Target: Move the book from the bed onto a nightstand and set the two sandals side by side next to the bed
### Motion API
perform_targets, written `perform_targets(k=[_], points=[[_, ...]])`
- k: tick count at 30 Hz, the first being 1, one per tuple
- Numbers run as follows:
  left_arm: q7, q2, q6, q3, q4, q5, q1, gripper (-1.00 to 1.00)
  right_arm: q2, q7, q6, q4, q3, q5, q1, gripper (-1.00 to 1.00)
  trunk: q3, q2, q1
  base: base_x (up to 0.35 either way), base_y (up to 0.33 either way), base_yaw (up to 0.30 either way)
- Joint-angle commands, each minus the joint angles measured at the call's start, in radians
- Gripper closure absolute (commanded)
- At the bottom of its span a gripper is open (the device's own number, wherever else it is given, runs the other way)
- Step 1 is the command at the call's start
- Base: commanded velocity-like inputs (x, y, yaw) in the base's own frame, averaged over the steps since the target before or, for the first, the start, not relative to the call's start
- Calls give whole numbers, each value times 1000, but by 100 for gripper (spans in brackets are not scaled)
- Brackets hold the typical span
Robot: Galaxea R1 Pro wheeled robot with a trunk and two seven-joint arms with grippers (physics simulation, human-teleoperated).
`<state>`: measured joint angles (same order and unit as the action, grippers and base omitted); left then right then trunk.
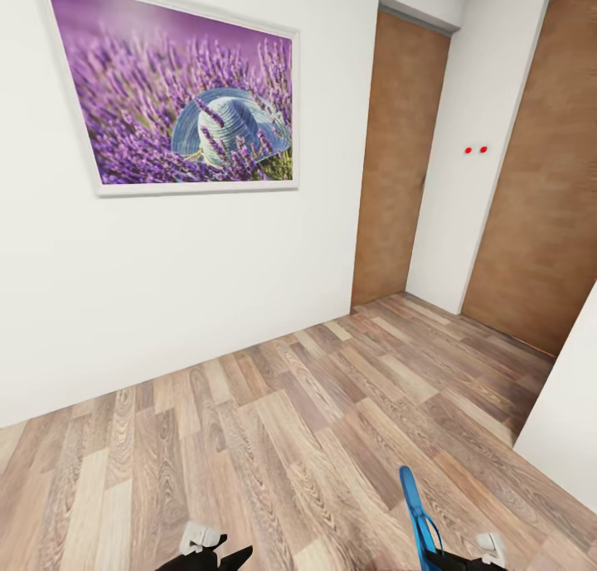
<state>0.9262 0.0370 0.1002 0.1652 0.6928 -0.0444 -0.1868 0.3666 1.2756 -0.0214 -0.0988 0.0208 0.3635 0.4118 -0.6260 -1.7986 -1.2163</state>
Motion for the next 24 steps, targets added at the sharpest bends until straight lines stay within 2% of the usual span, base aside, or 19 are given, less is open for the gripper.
perform_targets(k=[1, 24], points=[[5, 0, 10, 2, 1, -5, 0, -100, 0, 2, 0, 1, 2, -1, 1, 100, -1, -1, 0, 0, 0, -182], [5, 0, 10, 2, 1, -5, 0, -100, 0, 2, -1, 1, 2, -1, 1, 100, -1, -1, 0, 0, 0, -182]])
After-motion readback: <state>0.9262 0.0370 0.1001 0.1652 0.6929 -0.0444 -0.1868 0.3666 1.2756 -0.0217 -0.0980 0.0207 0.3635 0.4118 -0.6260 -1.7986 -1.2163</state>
